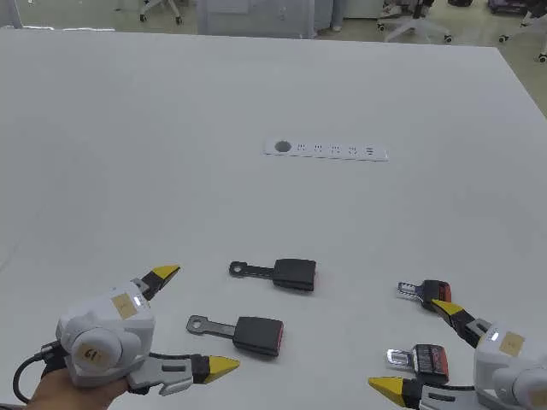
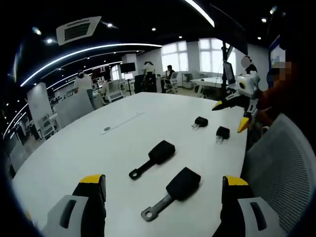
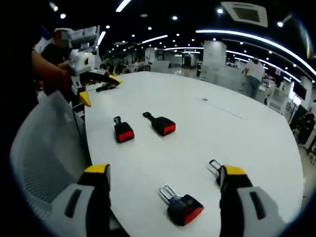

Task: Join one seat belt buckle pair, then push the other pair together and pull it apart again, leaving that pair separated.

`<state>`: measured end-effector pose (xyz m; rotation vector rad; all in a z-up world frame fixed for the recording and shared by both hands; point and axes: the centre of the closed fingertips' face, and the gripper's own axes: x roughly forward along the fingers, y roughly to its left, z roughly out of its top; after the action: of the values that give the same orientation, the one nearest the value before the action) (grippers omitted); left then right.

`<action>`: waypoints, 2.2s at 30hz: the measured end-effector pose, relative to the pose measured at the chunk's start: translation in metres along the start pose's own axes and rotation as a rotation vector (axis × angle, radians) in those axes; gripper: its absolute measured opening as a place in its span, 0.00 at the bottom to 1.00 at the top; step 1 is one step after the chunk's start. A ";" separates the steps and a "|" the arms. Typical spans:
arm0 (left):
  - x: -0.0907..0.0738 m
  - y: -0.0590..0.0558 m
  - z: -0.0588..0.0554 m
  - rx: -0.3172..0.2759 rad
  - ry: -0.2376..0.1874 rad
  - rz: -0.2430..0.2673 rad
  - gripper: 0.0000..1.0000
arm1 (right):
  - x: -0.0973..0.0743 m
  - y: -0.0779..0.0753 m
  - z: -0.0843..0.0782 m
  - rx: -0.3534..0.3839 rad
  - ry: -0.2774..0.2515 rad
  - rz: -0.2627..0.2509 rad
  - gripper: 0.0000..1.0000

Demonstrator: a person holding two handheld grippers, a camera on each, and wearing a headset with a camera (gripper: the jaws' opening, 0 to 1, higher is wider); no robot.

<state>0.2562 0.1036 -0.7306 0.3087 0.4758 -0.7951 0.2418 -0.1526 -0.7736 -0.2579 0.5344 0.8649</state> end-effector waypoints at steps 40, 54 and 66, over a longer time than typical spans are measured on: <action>0.002 0.001 -0.003 0.005 0.024 0.003 1.00 | -0.002 -0.004 -0.008 -0.002 0.014 0.014 0.91; 0.001 0.000 -0.004 0.005 0.027 0.001 1.00 | -0.001 -0.003 -0.007 -0.010 0.016 0.022 0.91; 0.001 -0.001 -0.007 0.008 0.039 0.005 0.99 | -0.003 -0.004 -0.006 -0.012 0.011 0.017 0.90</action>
<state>0.2542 0.1059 -0.7370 0.3334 0.5081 -0.7880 0.2415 -0.1593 -0.7772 -0.2693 0.5428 0.8840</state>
